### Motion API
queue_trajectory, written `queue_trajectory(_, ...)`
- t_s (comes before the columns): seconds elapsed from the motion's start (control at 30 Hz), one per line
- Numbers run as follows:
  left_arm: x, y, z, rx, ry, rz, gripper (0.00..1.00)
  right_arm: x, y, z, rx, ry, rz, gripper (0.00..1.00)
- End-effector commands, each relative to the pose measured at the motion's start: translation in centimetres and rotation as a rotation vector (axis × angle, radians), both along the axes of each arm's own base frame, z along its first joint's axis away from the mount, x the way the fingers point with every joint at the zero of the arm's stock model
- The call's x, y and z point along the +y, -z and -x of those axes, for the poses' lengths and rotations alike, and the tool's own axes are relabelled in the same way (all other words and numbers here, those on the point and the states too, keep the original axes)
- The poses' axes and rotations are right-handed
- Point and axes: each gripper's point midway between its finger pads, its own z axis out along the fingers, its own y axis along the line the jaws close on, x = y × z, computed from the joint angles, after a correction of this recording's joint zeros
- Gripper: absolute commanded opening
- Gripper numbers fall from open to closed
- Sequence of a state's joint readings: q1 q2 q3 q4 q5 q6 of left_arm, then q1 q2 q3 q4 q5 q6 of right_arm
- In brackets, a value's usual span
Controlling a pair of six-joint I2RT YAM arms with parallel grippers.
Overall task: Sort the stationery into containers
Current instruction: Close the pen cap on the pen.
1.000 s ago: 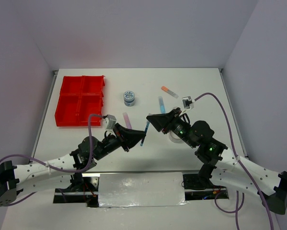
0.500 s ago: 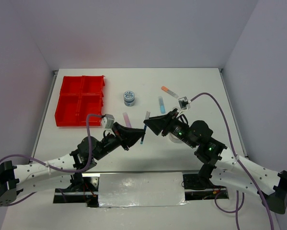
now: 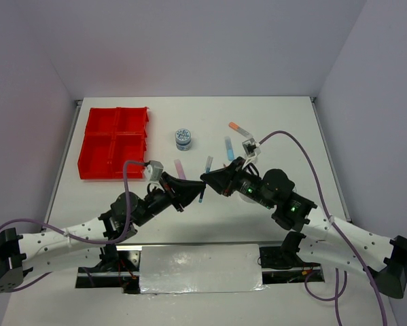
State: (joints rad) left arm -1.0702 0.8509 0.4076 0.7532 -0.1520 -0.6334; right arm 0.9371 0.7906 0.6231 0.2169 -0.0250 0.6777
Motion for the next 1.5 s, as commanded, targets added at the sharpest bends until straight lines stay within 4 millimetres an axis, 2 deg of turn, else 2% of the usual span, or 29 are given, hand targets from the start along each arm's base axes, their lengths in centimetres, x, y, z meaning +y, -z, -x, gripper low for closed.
queue_trajectory(0.0, 0.3, -3.9, 0.0, -0.054, -0.011, 0.075, 0.0, 0.4, -2.9, 0.5, -0.056, -0.023, -0.045, 0.25)
queue_trajectory(0.2, -0.1, -3.7, 0.0, -0.04, -0.002, 0.064, 0.0, 0.3, -3.1, 0.5, -0.069, -0.02, -0.033, 0.1)
queue_trajectory(0.3, -0.7, -3.4, 0.2, -0.046, 0.025, 0.039, 0.1, 0.2, -3.3, 0.4, -0.074, -0.011, -0.016, 0.0)
queue_trajectory(0.33, -1.1, -3.3, 0.5, -0.054, 0.05, 0.028, 0.16, 0.2, -3.4, 0.4, -0.075, -0.011, -0.009, 0.0)
queue_trajectory(0.43, -1.7, -3.0, 0.9, -0.059, 0.084, 0.004, 0.23, 0.2, -3.7, 0.5, -0.089, -0.014, 0.0, 0.0)
queue_trajectory(0.67, -2.6, -2.2, 1.4, -0.062, 0.133, -0.036, 0.24, 0.0, -3.8, 0.7, -0.115, -0.023, 0.015, 0.0)
queue_trajectory(0.93, -3.7, -2.1, 2.2, -0.083, 0.202, -0.069, 0.39, 0.3, -4.0, 1.1, -0.128, -0.045, 0.02, 0.0)
queue_trajectory(0.97, -3.7, -2.0, 2.2, -0.081, 0.201, -0.069, 0.39, 0.3, -4.0, 1.0, -0.128, -0.042, 0.022, 0.0)
queue_trajectory(1.0, -3.7, -2.0, 2.2, -0.082, 0.2, -0.067, 0.31, 0.3, -4.1, 1.1, -0.13, -0.04, 0.022, 0.0)
queue_trajectory(1.13, -3.4, -2.2, 2.2, -0.086, 0.193, -0.064, 0.2, 0.4, -4.0, 1.2, -0.136, -0.047, 0.034, 0.0)
queue_trajectory(1.2, -3.4, -2.2, 2.2, -0.091, 0.191, -0.066, 0.08, 0.5, -3.8, 1.2, -0.136, -0.049, 0.042, 0.0)
queue_trajectory(1.27, -3.3, -2.4, 2.2, -0.093, 0.189, -0.066, 0.01, 0.5, -3.9, 1.2, -0.14, -0.053, 0.042, 0.0)
queue_trajectory(1.4, -2.8, -2.8, 2.1, -0.106, 0.172, -0.05, 0.0, 0.8, -4.2, 1.8, -0.16, -0.081, 0.037, 0.02)
queue_trajectory(1.47, -2.4, -2.9, 2.2, -0.116, 0.162, -0.04, 0.0, 0.8, -4.6, 2.1, -0.174, -0.095, 0.033, 0.13)
